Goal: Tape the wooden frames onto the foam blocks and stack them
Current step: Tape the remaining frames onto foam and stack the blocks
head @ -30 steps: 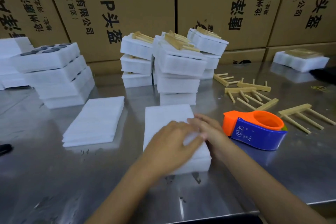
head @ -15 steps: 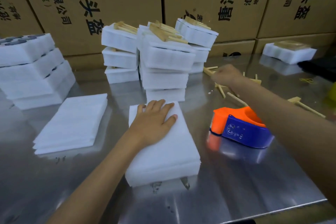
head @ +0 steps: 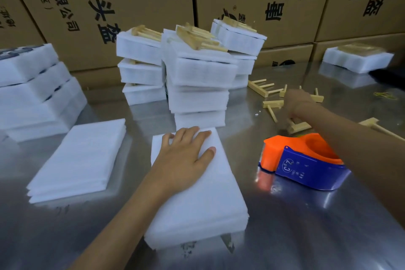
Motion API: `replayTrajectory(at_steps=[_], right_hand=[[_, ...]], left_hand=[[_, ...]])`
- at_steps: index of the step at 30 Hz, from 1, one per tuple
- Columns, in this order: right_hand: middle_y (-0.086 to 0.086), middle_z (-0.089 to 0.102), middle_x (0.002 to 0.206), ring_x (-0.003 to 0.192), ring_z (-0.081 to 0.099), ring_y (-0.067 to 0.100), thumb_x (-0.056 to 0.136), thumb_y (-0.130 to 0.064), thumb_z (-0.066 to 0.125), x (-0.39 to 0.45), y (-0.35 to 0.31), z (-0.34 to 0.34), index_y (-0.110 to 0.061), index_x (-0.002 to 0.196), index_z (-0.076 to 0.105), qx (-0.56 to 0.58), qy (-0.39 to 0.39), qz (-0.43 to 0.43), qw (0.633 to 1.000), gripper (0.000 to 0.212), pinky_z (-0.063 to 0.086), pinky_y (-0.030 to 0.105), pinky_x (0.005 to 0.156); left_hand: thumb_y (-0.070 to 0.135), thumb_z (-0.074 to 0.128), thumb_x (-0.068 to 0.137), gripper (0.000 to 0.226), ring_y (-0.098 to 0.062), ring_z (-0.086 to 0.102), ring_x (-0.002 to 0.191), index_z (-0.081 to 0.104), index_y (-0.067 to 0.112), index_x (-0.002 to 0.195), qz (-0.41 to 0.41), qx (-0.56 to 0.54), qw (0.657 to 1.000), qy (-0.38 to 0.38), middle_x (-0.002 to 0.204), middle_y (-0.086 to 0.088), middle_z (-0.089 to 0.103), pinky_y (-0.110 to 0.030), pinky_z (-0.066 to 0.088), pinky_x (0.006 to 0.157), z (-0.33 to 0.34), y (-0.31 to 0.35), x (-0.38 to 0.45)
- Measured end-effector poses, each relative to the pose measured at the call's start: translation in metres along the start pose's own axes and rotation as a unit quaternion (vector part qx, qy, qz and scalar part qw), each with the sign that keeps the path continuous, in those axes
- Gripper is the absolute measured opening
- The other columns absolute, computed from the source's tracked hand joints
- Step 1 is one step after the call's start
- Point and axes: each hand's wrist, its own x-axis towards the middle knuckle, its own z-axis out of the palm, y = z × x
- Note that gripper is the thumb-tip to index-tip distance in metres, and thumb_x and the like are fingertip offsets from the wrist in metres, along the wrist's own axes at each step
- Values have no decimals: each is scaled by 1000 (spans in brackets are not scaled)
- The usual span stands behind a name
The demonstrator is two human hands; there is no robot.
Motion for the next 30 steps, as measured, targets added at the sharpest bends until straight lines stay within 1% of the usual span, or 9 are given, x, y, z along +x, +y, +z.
replayTrajectory(at_steps=[3,10,16,19,22,23,25,27,30], right_hand=[[15,68,93,82,59,32,85,-12,64,-4,-8,-18,-8,77,58,38,38,-22,998,11,44,33,68],[5,49,65,62,48,27,80,-15,56,-50,-31,-81,-13,73,53,110,215,-73,968,8,38,33,62],[5,57,88,77,51,32,85,-7,46,-99,-44,-106,-13,96,55,125,259,-230,930,15,37,34,63],[-1,61,86,78,56,20,91,-4,46,-124,-50,-112,-12,100,60,228,220,-279,906,18,40,29,62],[1,65,87,75,60,10,96,-5,51,-148,-67,-117,-7,101,64,392,142,-293,861,14,50,27,66],[5,67,87,77,62,13,97,-3,52,-155,-74,-116,-3,101,64,456,101,-291,835,13,54,30,69],[15,69,89,79,66,20,99,0,51,-166,-91,-110,0,101,63,577,0,-274,770,13,59,32,72],[19,70,93,79,69,25,100,-1,49,-173,-106,-101,-2,100,62,662,-89,-247,702,13,61,31,72],[23,70,111,77,71,28,102,-4,47,-171,-119,-82,-2,107,59,750,-159,-179,616,14,61,33,76]], left_hand=[[56,20,100,54,-5,10,145,27,40,151,-3,-3,1000,-3,160,12,20,-32,-1,114,-1,1,-1],[55,24,102,53,-6,11,146,28,38,152,-9,-11,1000,-4,162,10,20,-33,1,117,-5,4,-3],[47,37,103,45,-10,18,148,43,33,145,-19,-91,995,22,161,6,27,-30,4,117,-8,2,-5],[32,45,104,32,-11,39,138,57,26,133,-12,-192,977,88,145,8,48,-20,22,107,-12,1,-5],[26,46,104,20,-8,57,111,63,28,116,-54,-368,910,184,114,14,65,-10,38,87,-23,5,-6],[30,45,105,19,-10,61,102,61,30,114,-75,-435,879,179,103,15,68,-12,43,82,-30,9,-6],[44,48,101,24,-21,66,80,60,30,116,-104,-607,784,76,89,7,74,-25,52,66,-45,17,-6],[54,58,90,35,-28,65,64,64,31,116,-70,-702,709,-2,87,-9,72,-30,51,53,-53,19,-13],[35,49,99,35,-24,56,52,61,17,126,-82,-769,631,61,83,-19,62,-27,44,47,-50,9,-25]])
